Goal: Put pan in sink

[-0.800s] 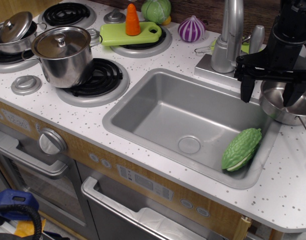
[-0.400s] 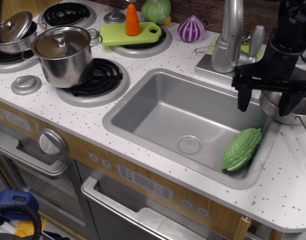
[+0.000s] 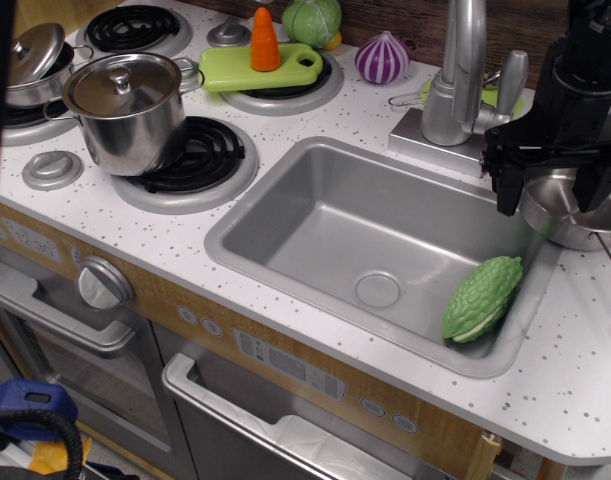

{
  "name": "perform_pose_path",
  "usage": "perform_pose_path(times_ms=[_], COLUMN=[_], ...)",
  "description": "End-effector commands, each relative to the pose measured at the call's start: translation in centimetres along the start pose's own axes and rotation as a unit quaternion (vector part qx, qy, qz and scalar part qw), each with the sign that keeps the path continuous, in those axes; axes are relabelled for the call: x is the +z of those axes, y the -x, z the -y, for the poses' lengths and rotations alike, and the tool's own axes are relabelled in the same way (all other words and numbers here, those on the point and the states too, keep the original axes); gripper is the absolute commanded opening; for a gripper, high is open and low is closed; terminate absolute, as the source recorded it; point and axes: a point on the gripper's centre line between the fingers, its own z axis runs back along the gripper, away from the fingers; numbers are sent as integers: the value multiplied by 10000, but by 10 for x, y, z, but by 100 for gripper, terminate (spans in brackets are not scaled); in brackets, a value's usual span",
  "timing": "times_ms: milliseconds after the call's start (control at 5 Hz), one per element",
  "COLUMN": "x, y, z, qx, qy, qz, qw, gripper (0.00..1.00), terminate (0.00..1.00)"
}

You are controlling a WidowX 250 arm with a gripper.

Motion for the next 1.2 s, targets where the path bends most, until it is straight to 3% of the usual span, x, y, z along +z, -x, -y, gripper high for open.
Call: perform_pose_path(times_ms=[0, 800, 1000], x=[6, -35, -39], y=[-27, -48, -51], z=[6, 1, 6], qx=[132, 277, 372], qy=[200, 435, 495], qz=[462, 354, 314], qw=[9986, 9980, 9976], gripper=[100, 100, 0], terminate=[0, 0, 0])
